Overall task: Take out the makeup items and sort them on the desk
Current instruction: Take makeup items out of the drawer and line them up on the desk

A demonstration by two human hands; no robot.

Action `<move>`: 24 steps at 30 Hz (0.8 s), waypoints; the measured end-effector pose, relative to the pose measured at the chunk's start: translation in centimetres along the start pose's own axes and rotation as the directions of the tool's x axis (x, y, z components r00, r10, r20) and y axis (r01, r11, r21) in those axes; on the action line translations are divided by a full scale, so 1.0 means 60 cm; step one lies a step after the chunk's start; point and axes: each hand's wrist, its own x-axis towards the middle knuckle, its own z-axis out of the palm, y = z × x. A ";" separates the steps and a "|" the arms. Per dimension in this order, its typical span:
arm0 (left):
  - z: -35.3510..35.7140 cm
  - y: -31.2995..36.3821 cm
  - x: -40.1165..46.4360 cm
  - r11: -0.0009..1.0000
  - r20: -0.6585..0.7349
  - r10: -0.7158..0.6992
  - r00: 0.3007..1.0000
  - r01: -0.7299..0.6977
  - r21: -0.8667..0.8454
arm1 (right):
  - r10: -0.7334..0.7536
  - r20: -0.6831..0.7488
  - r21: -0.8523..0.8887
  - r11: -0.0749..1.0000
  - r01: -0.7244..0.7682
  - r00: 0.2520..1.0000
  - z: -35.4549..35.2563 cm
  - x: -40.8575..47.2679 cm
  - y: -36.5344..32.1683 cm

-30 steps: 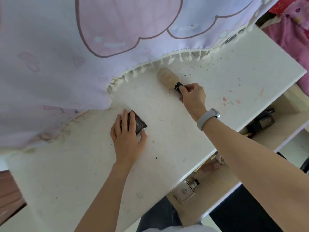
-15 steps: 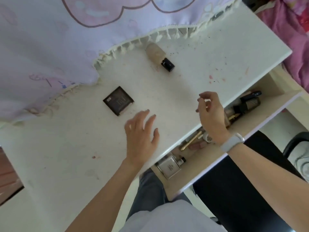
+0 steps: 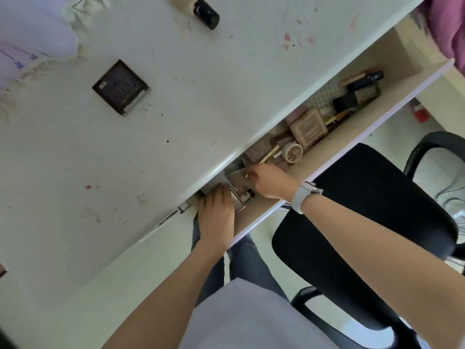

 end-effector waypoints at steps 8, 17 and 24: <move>-0.017 -0.019 0.016 1.000 -0.049 -0.025 0.998 0.024 -0.007 | 0.017 0.094 0.267 0.963 -0.042 0.995 0.033 0.034 -0.030; -0.024 -0.041 -0.022 0.948 -0.211 0.044 0.977 -0.107 -0.301 | -0.017 0.111 0.383 0.923 -0.027 0.994 0.036 0.045 -0.047; -0.052 -0.073 -0.053 0.851 -0.242 0.049 0.969 -0.167 -0.498 | -0.031 0.098 0.258 0.966 0.005 0.995 0.012 0.017 -0.039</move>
